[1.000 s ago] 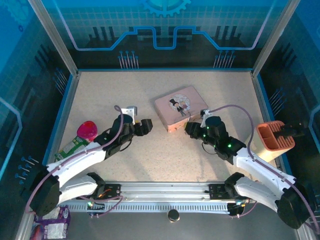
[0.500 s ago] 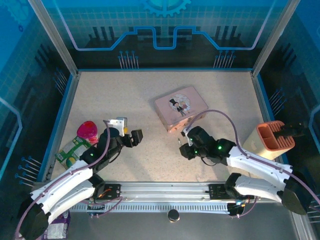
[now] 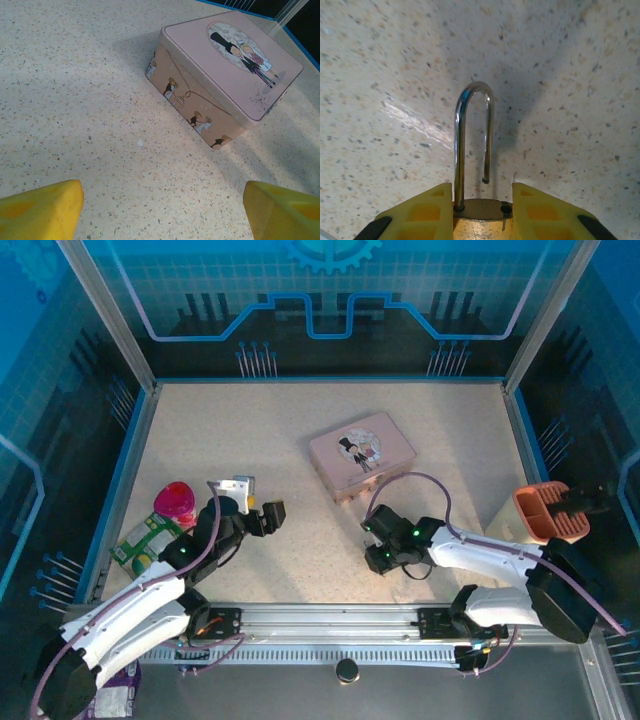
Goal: Unlock the padlock with the key
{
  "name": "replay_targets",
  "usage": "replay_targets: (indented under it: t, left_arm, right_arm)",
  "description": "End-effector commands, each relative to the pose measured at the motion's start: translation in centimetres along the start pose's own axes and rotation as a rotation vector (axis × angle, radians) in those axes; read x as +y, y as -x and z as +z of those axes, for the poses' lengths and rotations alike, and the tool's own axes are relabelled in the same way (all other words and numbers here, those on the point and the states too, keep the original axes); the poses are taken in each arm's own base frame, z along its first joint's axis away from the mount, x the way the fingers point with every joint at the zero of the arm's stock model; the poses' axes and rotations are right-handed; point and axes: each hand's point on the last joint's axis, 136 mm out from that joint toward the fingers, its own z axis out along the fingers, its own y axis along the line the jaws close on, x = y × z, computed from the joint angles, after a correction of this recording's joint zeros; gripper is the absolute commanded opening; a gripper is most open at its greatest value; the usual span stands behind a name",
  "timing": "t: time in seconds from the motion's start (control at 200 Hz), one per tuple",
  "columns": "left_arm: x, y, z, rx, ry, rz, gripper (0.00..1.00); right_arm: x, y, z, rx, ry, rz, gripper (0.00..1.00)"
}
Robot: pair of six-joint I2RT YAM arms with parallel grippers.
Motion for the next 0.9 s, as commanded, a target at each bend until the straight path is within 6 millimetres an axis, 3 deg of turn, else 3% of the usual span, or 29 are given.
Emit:
replay_targets:
  t: [0.0,0.14,0.31,0.375,0.475,0.655,0.74,0.765,0.78,0.79,0.896]
  left_arm:
    - [0.4,-0.5,-0.1,0.009,0.002,0.016,0.84]
    - [0.5,-0.5,-0.2,0.008,0.011,0.016,0.84]
    - [0.7,-0.4,-0.1,0.000,0.020,0.018,0.84]
    - [0.7,-0.3,-0.2,-0.004,0.019,0.021,0.85]
    - [0.6,0.1,-0.2,-0.012,0.019,0.027,0.85]
    - [0.4,2.1,-0.2,-0.056,0.041,0.068,0.87]
    - [0.4,3.7,-0.1,-0.090,0.074,0.102,0.88]
    - [0.5,4.1,0.0,-0.099,0.086,0.113,0.92]
    - [0.6,4.4,0.0,-0.107,0.097,0.118,0.93]
    - [0.7,4.6,0.0,-0.112,0.105,0.122,0.94]
    - [1.7,6.4,0.4,-0.161,0.198,0.164,0.95]
  right_arm:
    - [0.1,-1.1,0.5,0.042,0.002,0.014,0.17]
    - [-0.1,-1.3,0.6,0.050,-0.009,0.011,0.23]
    - [0.0,-1.2,0.3,0.038,-0.005,-0.018,0.40]
    - [0.1,-0.9,-0.1,0.027,0.000,-0.024,0.49]
    - [0.2,-0.2,-1.4,-0.009,-0.001,-0.037,0.53]
    - [-0.1,3.6,-6.1,-0.184,-0.050,-0.096,0.61]
    - [-0.6,6.3,-8.8,-0.313,-0.089,-0.136,0.75]
    - [-0.8,7.1,-9.5,-0.352,-0.105,-0.148,0.84]
    - [-0.9,7.6,-9.9,-0.375,-0.116,-0.157,0.97]
    - [-1.1,8.0,-10.2,-0.390,-0.123,-0.159,1.00]
    - [-2.5,11.5,-12.5,-0.559,-0.204,-0.205,1.00]
